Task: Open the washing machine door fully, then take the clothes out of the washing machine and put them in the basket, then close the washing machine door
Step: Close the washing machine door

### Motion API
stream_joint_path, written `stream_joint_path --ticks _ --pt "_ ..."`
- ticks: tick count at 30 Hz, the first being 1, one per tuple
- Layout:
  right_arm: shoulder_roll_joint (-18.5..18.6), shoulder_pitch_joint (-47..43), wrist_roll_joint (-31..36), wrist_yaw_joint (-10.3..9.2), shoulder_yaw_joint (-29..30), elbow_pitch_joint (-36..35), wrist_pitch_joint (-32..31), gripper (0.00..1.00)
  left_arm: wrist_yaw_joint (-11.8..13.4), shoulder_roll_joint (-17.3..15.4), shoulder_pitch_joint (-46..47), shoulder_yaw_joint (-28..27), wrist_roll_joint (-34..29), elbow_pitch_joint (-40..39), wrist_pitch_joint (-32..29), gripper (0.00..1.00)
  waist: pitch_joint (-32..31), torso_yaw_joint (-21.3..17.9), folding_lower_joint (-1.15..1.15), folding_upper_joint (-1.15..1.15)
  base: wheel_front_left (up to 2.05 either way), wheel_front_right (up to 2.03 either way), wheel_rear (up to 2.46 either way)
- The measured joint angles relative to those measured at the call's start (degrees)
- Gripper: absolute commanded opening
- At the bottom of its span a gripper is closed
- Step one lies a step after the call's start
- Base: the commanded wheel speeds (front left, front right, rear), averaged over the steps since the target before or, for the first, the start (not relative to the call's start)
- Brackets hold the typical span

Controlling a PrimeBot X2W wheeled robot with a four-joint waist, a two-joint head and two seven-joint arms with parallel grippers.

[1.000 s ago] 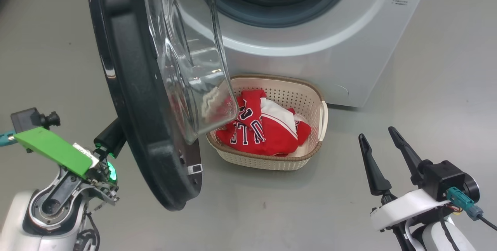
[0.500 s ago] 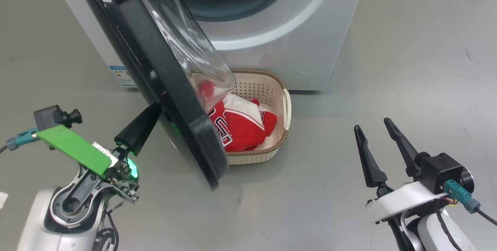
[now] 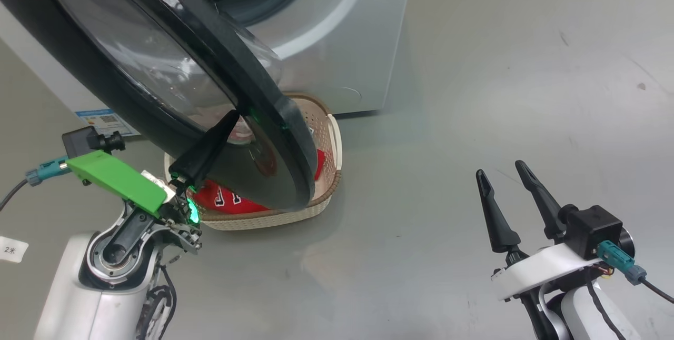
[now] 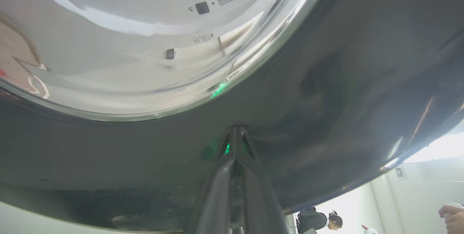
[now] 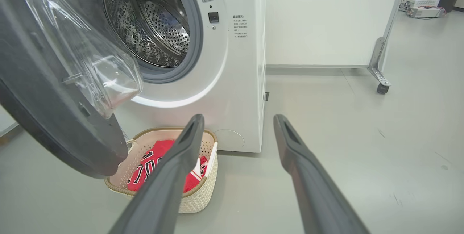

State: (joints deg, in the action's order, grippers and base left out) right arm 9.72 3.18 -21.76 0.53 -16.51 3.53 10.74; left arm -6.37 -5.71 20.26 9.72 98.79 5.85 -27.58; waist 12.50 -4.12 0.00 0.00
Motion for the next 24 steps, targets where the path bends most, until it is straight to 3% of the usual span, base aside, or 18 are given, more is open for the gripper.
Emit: stream_joint_path --ticks 24 --pt "-1.1 1.7 -1.1 1.45 -0.1 2.0 0.7 1.00 1.0 1.5 13.6 -1.9 -4.7 11.8 8.0 0.00 1.9 -10.3 0.00 0.00 0.00 0.00 0.00"
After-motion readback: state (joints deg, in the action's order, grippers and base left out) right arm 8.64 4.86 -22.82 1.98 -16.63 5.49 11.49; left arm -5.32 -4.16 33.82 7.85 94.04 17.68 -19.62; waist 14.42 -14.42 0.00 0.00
